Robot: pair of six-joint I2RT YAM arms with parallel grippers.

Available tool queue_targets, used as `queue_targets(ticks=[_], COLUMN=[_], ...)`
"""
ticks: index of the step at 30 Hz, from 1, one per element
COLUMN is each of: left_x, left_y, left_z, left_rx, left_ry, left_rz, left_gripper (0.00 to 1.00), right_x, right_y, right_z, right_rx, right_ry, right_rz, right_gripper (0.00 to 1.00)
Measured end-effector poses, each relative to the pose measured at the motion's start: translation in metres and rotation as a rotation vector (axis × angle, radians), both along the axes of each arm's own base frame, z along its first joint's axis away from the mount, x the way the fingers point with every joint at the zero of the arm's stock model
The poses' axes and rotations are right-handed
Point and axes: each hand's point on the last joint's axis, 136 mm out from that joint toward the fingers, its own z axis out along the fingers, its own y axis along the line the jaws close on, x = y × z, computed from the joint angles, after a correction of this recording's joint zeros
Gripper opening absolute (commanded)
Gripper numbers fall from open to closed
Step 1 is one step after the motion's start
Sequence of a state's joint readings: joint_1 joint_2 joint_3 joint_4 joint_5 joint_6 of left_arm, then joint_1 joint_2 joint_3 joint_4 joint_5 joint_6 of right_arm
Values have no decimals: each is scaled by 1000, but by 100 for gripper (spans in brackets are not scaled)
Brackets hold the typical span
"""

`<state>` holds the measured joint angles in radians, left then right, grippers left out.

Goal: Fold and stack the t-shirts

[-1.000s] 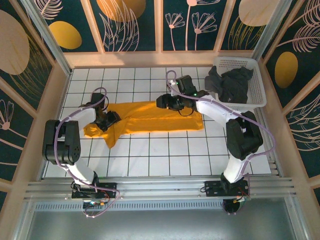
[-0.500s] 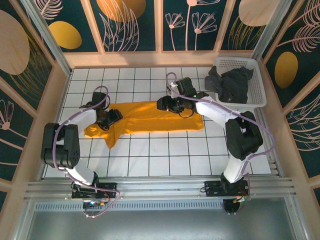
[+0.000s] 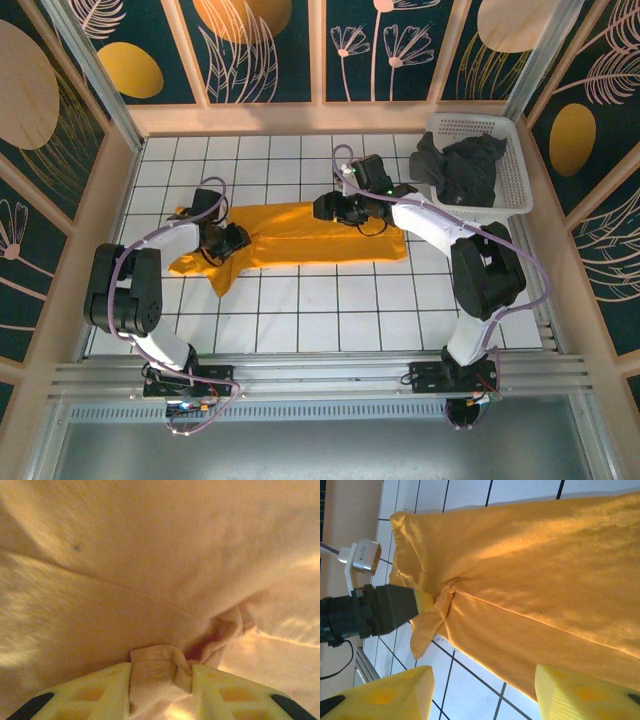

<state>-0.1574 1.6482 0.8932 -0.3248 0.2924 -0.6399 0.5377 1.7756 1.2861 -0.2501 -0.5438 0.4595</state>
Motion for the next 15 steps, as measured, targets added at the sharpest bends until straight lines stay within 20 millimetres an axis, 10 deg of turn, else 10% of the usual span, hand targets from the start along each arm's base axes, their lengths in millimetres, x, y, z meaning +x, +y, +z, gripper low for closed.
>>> queue_targets(ticks=[15], left_x=[-31], left_y=[-74], left_z=[4], left_rx=[-105], left_ry=[0], left_rz=[-160], left_gripper=[37], right_x=[-7], right_y=[-4], right_z=[-15], right_rx=[-17], right_ry=[28], right_rz=[0], right_gripper=[56])
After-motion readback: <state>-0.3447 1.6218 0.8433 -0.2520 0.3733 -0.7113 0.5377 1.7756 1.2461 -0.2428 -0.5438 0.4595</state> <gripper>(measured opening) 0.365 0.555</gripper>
